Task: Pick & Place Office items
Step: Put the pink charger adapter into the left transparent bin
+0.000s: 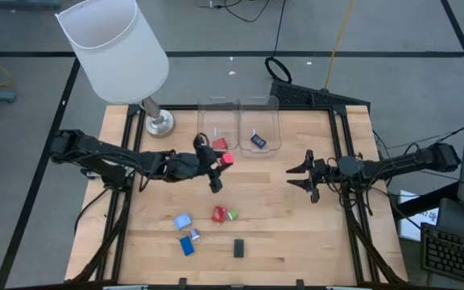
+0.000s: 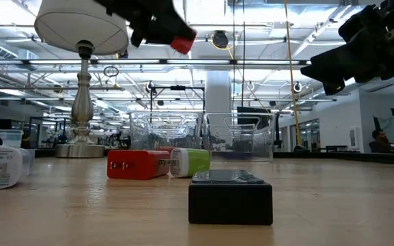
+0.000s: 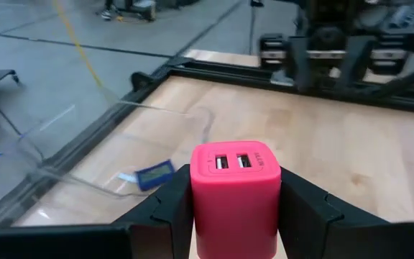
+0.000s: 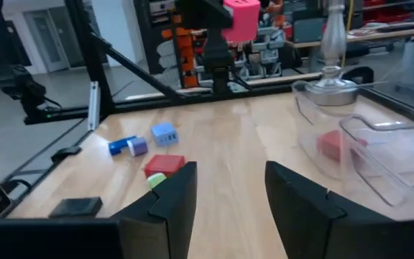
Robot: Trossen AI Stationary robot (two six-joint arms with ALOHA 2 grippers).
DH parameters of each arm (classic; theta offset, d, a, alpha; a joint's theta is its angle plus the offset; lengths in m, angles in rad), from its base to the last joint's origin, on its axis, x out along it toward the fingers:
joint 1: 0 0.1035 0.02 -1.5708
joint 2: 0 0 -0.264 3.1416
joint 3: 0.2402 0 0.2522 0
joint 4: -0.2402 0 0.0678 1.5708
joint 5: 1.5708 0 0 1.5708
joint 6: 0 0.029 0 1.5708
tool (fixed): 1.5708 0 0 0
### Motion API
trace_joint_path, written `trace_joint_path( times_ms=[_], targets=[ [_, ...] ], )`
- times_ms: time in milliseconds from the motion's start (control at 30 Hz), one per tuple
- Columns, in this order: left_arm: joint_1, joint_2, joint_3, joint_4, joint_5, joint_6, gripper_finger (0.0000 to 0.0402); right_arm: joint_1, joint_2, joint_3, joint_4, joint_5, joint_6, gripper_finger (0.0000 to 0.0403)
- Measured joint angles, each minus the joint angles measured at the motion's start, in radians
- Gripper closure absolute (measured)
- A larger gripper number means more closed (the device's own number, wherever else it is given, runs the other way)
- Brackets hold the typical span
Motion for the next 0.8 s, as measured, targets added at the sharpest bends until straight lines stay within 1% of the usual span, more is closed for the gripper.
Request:
trace_joint_path(
  times_ms=[100,233,333,433,533,600,800],
  targets=[
    [0.039,-0.080,-0.115,0.059,0.026,0.000,0.0250,-0.012,-0.029,0.000,-0.052,0.000,-0.001,0.0248],
    [0.090,-0.216,-0.253,0.157,0.117,0.021,0.0250,-0.026,-0.066,0.000,-0.106,0.000,-0.001,0.0248],
    [0.124,-0.298,-0.354,0.259,0.176,0.045,0.0249,-0.039,-0.084,0.000,-0.124,0.000,-0.001,0.0248],
    [0.172,-0.354,-0.447,0.387,0.227,0.033,0.0247,-0.051,-0.090,0.000,-0.122,0.001,0.000,0.0248],
    [0.225,-0.363,-0.513,0.473,0.250,-0.015,0.0250,-0.068,-0.090,0.000,-0.120,0.000,-0.012,0.0248],
    [0.259,-0.362,-0.539,0.480,0.254,-0.063,0.0250,-0.085,-0.090,0.000,-0.116,0.002,-0.024,0.0248],
    [0.318,-0.308,-0.547,0.488,0.195,-0.181,0.0240,-0.140,-0.089,0.000,-0.110,0.002,-0.045,0.0251]
  ],
)
